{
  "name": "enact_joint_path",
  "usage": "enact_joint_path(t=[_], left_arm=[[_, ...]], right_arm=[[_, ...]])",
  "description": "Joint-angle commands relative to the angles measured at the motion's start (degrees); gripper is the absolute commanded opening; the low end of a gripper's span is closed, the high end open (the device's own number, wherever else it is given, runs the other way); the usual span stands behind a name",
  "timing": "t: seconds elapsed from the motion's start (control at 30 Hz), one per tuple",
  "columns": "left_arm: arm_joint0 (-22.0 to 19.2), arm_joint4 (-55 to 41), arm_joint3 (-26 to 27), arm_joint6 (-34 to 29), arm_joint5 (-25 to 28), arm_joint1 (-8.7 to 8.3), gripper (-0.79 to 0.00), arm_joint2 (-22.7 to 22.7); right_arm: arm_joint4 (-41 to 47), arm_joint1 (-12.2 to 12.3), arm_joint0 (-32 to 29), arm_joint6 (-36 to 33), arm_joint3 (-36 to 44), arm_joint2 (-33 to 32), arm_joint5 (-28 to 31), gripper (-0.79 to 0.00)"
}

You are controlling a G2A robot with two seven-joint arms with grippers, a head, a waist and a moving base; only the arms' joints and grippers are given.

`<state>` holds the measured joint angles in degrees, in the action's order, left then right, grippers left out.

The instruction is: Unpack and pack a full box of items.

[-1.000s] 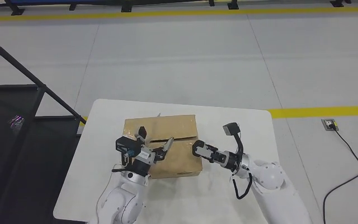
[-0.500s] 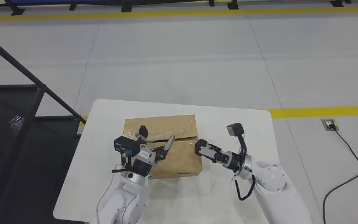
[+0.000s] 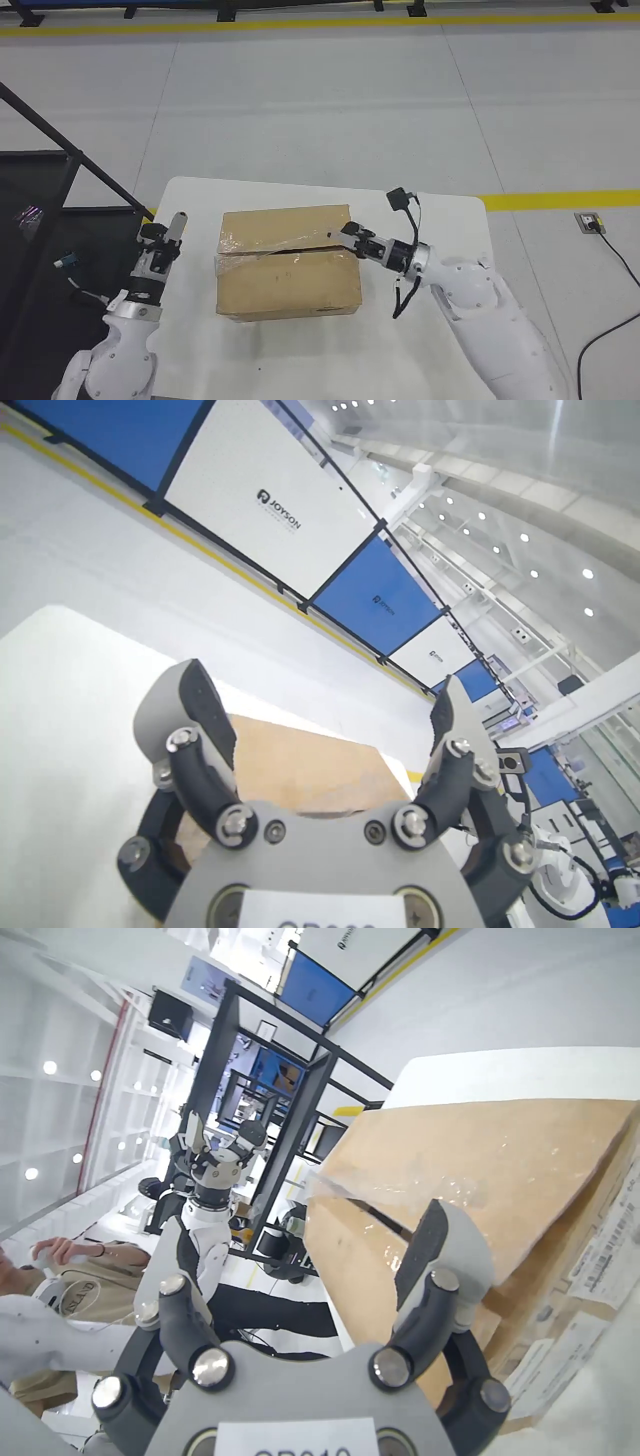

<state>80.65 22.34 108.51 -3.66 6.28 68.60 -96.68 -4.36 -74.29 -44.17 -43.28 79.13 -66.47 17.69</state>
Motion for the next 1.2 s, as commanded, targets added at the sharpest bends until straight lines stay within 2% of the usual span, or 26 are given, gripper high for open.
enact_joint_path(t=[0.0, 0.1, 0.3, 0.43, 0.57, 0.67, 0.93, 1.17], left_arm=[[1.07, -1.69, -1.55, -1.03, 1.45, -0.12, 0.000, -1.82], [2.39, -3.50, -3.14, -1.06, 2.96, -0.14, 0.000, -3.15], [3.64, -6.30, -4.33, -2.20, 4.46, -0.15, 0.000, -4.55], [3.71, -6.20, -4.95, -2.31, 4.82, -0.15, 0.000, -4.68], [3.81, -6.23, -4.90, -2.37, 4.92, -0.14, 0.000, -4.85], [3.92, -6.40, -4.95, -2.35, 5.07, -0.12, 0.000, -5.06], [3.44, -5.72, -5.80, -2.76, 4.94, -0.11, 0.000, -4.68], [3.24, -4.65, -5.48, -2.79, 4.91, -0.06, 0.000, -3.98]], right_arm=[[-3.72, -0.28, 2.89, -0.12, -2.00, 1.64, -0.75, 0.000], [-7.70, -0.86, 6.92, 1.64, -5.78, 4.02, -1.81, 0.000], [-7.38, -2.29, 12.92, 0.94, -13.77, 8.39, 3.24, 0.000], [-7.72, -3.22, 15.62, 2.85, -17.97, 10.51, 5.81, 0.000], [-10.18, -4.00, 17.94, 3.18, -21.04, 12.73, 4.51, 0.000], [-9.28, -4.54, 19.03, 1.72, -22.63, 13.88, 4.46, 0.000], [-4.59, -4.43, 19.10, -3.93, -23.92, 13.14, 9.88, 0.000], [-9.99, -2.77, 15.95, -1.57, -19.95, 10.19, 11.10, 0.000]])
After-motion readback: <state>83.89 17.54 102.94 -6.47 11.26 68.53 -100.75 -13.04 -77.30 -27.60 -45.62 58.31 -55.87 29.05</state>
